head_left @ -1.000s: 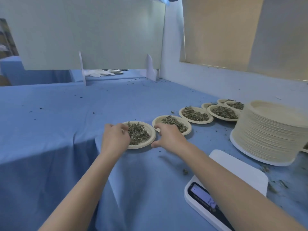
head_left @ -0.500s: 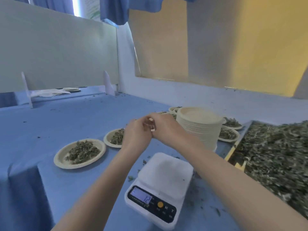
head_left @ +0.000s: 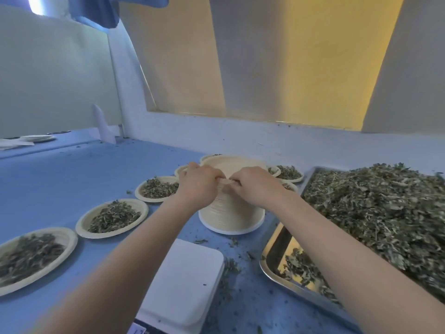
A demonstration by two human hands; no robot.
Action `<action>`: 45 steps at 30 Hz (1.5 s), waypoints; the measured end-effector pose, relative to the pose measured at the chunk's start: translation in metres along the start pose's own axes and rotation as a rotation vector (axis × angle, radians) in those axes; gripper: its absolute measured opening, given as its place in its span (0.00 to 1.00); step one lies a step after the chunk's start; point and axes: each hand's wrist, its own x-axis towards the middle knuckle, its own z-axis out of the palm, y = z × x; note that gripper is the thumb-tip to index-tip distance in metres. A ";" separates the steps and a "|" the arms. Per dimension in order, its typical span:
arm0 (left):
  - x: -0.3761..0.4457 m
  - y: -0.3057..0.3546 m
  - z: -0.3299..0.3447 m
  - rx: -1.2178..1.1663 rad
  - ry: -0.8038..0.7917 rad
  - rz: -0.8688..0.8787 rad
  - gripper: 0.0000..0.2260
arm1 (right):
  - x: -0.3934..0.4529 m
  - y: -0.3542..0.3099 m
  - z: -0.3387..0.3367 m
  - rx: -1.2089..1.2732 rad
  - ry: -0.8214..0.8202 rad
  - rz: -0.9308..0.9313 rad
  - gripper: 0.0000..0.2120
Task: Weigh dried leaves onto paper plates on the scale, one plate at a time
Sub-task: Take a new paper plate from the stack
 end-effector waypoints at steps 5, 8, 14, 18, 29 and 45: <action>-0.001 -0.002 -0.012 0.051 -0.062 0.063 0.13 | 0.002 0.008 -0.006 0.156 -0.026 -0.020 0.20; 0.002 0.001 -0.018 0.065 -0.071 0.062 0.11 | 0.003 0.008 -0.013 0.181 -0.095 -0.009 0.18; 0.008 0.002 -0.027 -0.083 -0.048 0.026 0.10 | 0.006 0.007 -0.034 0.227 -0.087 -0.013 0.19; 0.013 0.002 -0.033 -0.166 -0.102 0.029 0.05 | 0.007 0.010 -0.037 0.196 -0.062 -0.020 0.17; 0.019 0.012 -0.050 -0.151 -0.154 0.118 0.11 | 0.011 0.024 -0.044 0.189 0.110 -0.028 0.11; 0.003 0.012 -0.067 -0.154 0.079 0.201 0.10 | -0.006 0.014 -0.059 0.194 0.201 -0.091 0.12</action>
